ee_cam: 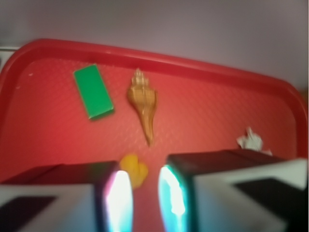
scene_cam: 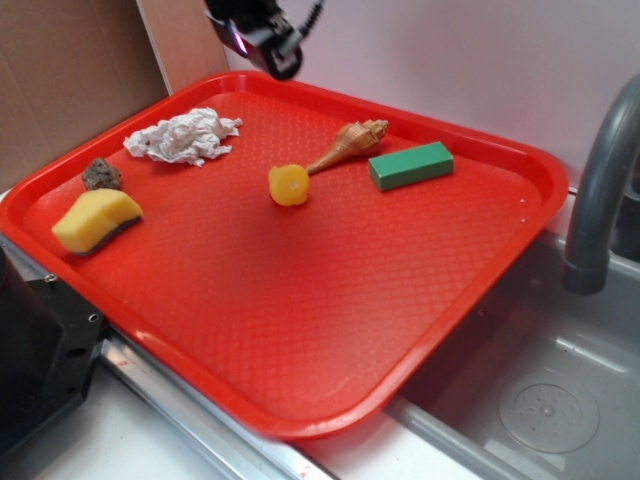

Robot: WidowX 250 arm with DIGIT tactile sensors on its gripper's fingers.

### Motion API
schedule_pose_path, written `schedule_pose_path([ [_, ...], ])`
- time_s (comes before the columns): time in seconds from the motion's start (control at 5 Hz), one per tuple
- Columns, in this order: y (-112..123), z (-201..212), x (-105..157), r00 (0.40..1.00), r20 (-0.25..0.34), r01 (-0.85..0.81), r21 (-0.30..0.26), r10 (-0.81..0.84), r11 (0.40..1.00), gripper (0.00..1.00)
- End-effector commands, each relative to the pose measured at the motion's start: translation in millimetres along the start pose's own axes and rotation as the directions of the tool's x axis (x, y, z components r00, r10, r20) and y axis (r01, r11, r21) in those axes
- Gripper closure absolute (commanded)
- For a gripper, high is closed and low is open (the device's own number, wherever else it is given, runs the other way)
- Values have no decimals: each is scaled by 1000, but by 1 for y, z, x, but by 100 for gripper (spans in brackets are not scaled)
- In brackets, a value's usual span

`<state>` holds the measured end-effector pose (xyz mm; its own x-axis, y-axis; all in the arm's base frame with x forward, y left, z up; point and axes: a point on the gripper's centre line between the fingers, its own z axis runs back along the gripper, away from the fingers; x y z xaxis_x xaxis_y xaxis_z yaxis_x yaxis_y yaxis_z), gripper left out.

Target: Grab the shell.

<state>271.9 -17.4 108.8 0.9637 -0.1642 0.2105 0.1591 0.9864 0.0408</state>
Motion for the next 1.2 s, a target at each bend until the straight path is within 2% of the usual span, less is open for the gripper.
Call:
schedule_pose_path([
  [0.0,-5,-38,43,979,85,-193,73,186,979,0],
  [0.2,-2,-48,54,969,83,-239,65,233,969,0],
  [0.4,3,-63,60,969,59,-245,80,241,966,0],
  [0.8,14,-79,58,963,9,-269,56,269,962,0],
  [1.0,19,-95,48,956,-59,-284,60,287,957,3],
])
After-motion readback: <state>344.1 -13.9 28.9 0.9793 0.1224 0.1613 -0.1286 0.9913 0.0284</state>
